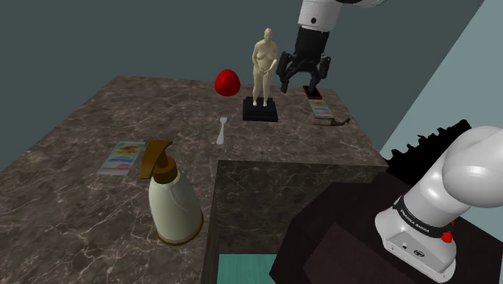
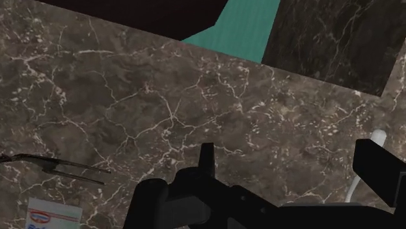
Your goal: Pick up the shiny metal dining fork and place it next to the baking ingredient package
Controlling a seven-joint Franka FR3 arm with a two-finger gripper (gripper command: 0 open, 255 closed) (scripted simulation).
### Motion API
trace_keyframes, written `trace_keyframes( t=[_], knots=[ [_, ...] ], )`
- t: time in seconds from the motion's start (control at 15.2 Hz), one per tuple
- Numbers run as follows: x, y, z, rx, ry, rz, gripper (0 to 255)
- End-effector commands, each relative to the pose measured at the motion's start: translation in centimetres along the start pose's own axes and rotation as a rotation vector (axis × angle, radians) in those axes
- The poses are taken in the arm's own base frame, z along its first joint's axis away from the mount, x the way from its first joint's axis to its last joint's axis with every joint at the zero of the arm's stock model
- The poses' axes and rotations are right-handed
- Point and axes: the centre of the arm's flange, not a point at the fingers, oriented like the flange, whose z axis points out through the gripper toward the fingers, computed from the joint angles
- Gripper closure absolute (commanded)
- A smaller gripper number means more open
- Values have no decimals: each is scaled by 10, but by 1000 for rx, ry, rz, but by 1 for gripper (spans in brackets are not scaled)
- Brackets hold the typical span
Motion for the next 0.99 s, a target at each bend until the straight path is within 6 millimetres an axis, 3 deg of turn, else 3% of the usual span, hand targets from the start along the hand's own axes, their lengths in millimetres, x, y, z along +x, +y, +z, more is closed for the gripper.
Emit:
trace_keyframes(
  t=[0.0,0.92],
  knots=[
    [14,-20,15,-4,-3,25,0],
    [117,-139,121,-38,-30,194,0]
  ],
)
